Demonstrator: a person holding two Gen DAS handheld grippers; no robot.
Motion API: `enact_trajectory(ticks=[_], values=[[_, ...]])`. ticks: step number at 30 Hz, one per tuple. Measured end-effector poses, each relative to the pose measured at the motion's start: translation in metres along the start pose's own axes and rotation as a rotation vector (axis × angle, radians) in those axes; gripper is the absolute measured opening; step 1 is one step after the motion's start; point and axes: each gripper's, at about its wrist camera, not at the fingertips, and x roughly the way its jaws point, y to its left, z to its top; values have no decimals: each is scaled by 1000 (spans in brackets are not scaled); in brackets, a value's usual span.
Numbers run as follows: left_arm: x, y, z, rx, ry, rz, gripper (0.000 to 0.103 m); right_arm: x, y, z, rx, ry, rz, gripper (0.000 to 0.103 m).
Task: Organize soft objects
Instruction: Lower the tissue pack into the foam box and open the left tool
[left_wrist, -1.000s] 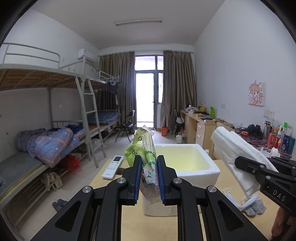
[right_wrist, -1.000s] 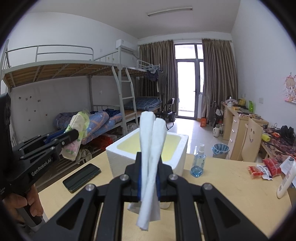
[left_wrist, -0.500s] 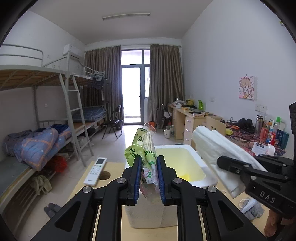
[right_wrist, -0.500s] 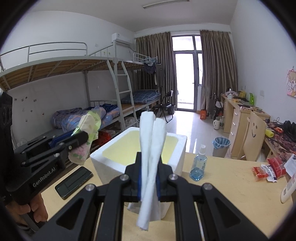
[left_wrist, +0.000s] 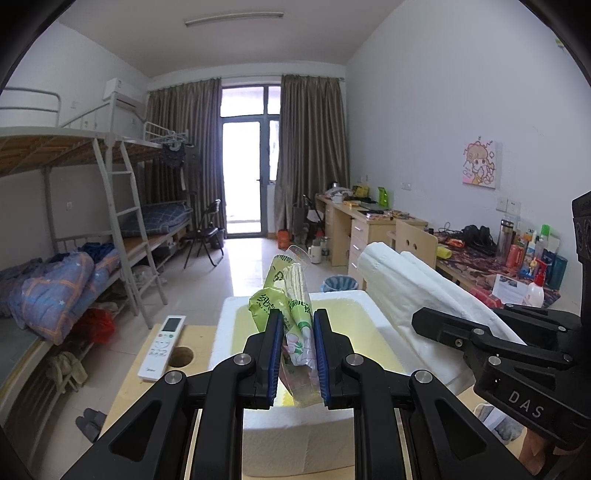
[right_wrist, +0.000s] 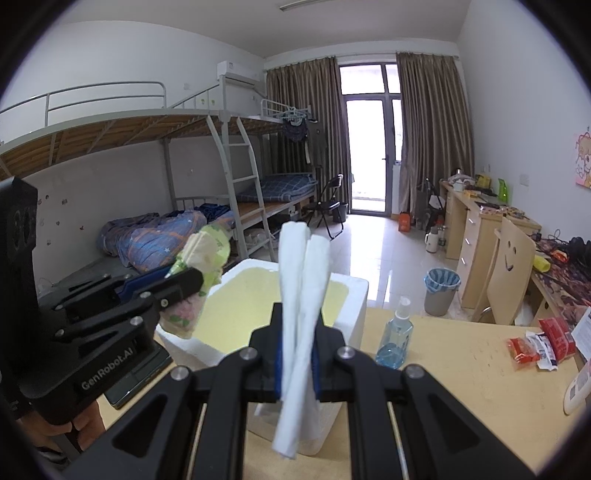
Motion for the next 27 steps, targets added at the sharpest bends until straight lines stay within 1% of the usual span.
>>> enact_trajectory(ticks=[4,11,13,17,24,27], values=[[16,-1,6,5,21,-33,18,0,-7,-1,17,0,-5,15],[44,1,5,-7,71,-49,18,3,-10,-1,32,7,-16,15],[45,1,4,-8,77,-50,18,5,-9,-1,33,12,-19,15],[41,2,5,-6,61,-41,18,4,-9,0,33,7,-21,15],[48,1,3,-5,88,-47,18,4,-11,-2,28,2,-24,15],[50,2,2,0,89,-34,21,3,-11,-2,28,-2,-25,15]])
